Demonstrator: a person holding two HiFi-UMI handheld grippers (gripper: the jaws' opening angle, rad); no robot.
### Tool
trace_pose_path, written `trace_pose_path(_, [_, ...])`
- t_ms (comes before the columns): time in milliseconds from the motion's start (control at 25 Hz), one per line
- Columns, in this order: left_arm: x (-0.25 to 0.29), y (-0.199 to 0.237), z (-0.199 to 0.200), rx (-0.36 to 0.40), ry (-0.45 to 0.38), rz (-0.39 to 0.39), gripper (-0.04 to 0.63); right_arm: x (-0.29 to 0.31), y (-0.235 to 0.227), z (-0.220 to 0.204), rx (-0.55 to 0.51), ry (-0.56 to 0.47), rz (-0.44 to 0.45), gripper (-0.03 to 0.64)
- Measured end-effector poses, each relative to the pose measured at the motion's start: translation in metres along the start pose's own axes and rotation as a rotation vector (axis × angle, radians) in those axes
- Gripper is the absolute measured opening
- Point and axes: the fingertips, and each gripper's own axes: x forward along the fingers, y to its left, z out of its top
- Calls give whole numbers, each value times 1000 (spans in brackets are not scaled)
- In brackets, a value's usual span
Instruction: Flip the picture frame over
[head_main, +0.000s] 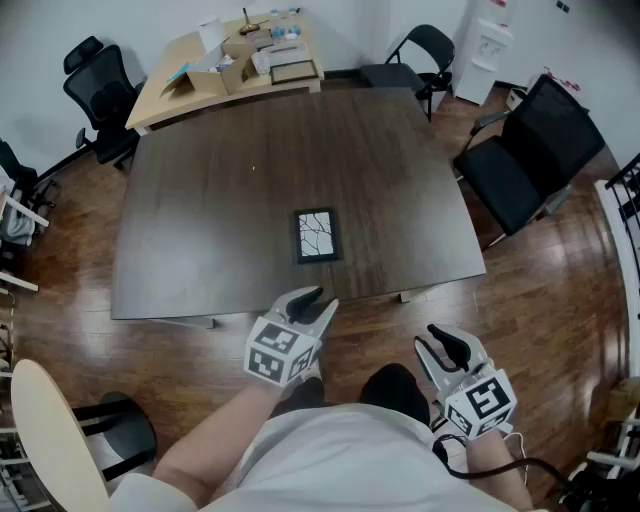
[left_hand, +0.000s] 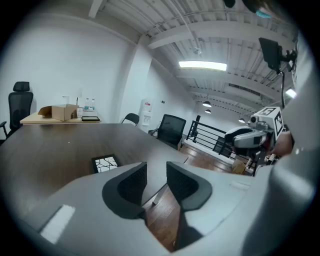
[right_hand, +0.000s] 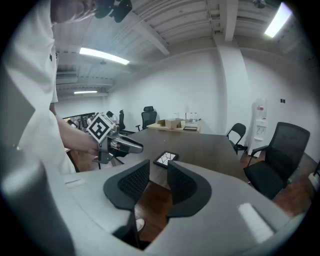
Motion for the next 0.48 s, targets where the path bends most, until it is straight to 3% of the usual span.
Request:
trace_pose_path(200, [70, 55, -2, 1, 70, 59, 121, 35, -27, 12, -25, 25, 15, 115])
trace_pose_path(480, [142, 109, -29, -105, 165, 312, 121, 36, -87, 19, -62, 94, 101, 115])
